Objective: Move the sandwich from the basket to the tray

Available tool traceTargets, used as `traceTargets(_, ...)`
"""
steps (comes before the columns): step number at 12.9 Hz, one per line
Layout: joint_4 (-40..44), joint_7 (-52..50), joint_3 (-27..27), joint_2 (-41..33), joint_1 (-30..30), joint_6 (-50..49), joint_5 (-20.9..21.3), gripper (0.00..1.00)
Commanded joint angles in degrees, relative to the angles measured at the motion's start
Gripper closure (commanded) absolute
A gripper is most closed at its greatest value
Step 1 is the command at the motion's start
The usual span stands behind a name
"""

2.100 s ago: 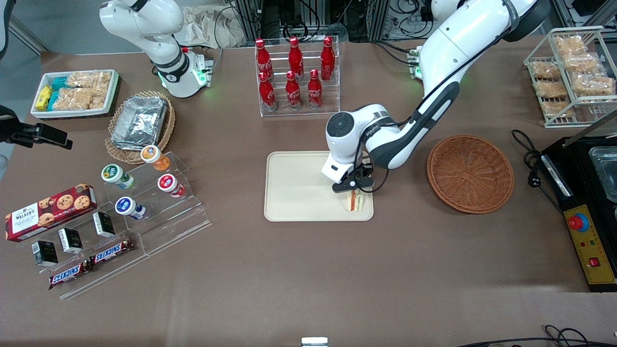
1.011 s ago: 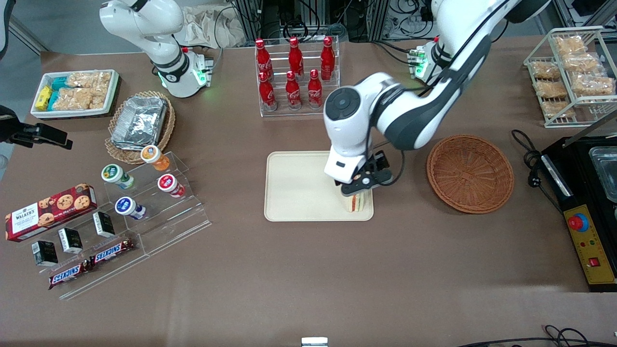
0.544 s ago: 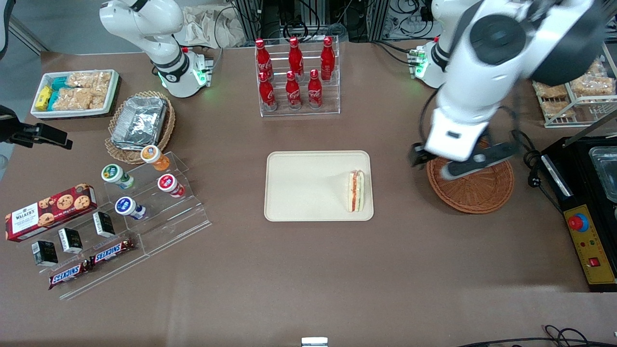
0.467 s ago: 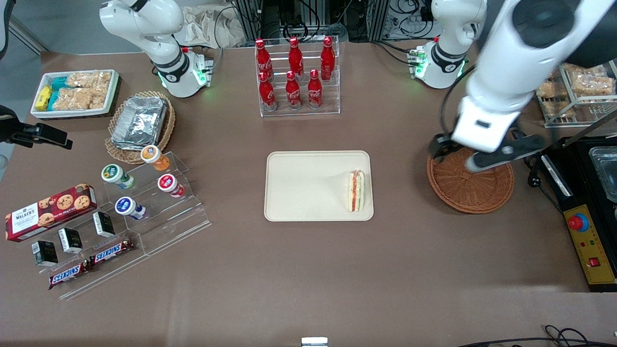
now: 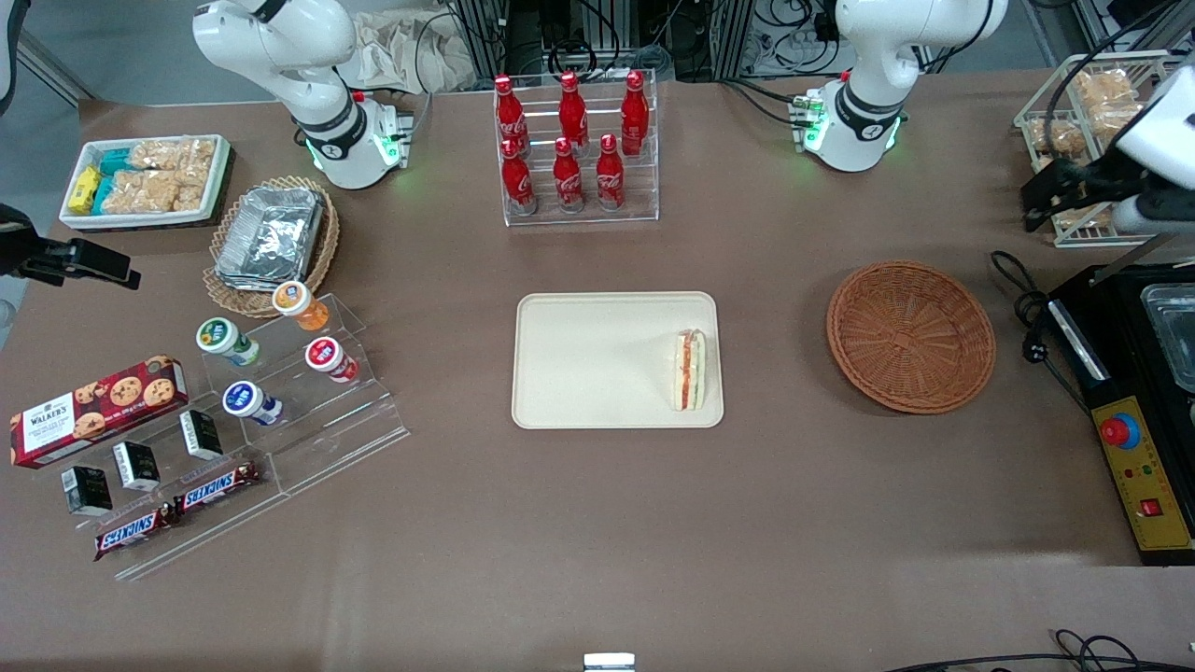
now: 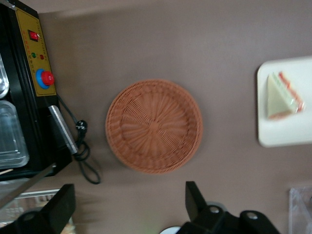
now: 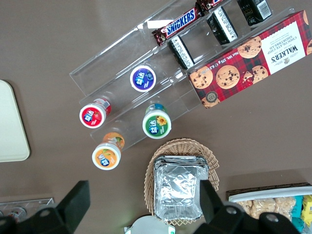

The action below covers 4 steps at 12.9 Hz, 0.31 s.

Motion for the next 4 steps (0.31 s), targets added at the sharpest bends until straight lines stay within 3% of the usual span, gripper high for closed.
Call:
traceTargets(1,-1.1,3.7,-1.0,-0.6,1.3,0.0,0.2,0.0)
traceTargets(4,0.7,1.7,-1.9,1.0,1.7,0.5,-0.9,0.0)
